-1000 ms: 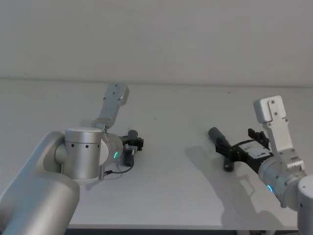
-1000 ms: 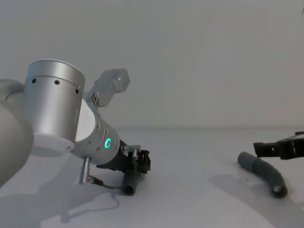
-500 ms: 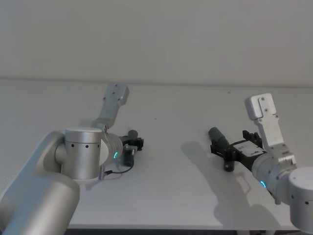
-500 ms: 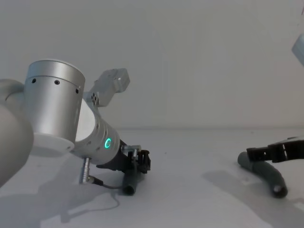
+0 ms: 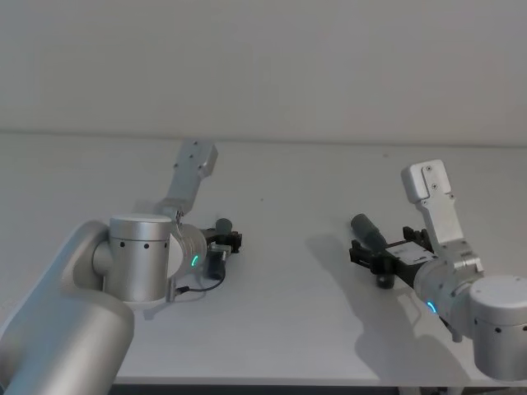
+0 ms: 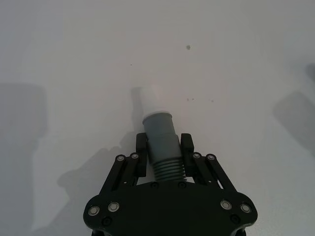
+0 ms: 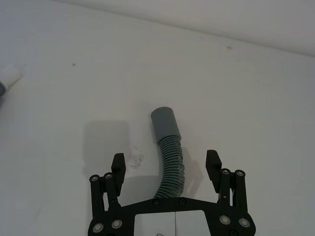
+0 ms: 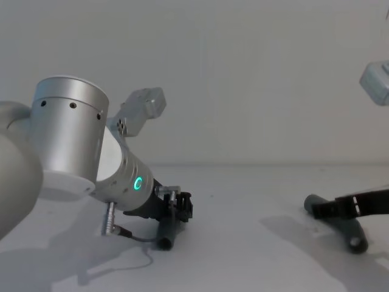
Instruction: Use both hands to pick up one end of the pipe from the table, align the ends, and insert them.
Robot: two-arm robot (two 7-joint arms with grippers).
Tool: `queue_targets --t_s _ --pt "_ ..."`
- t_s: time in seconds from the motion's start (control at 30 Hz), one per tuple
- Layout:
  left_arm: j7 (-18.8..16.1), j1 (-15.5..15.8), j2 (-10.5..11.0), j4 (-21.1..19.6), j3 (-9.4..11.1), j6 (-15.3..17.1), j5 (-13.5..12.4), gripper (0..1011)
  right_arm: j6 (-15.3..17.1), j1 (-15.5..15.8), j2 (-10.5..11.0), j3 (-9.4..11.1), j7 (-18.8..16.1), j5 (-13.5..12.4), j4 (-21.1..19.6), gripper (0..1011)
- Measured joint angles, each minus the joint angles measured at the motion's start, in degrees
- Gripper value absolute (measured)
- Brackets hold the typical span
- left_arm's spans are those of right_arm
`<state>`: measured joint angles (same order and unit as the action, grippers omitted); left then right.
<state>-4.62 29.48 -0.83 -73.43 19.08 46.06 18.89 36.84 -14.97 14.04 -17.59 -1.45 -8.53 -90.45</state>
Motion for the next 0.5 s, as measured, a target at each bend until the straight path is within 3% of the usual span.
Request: queue_targets --t_s 0.5 --pt "0.0 0.0 0.0 0.0 0.0 0.0 0.0 398 2.32 -0.87 -1.66 1.15 -0.59 -0.62 2.3 1001"
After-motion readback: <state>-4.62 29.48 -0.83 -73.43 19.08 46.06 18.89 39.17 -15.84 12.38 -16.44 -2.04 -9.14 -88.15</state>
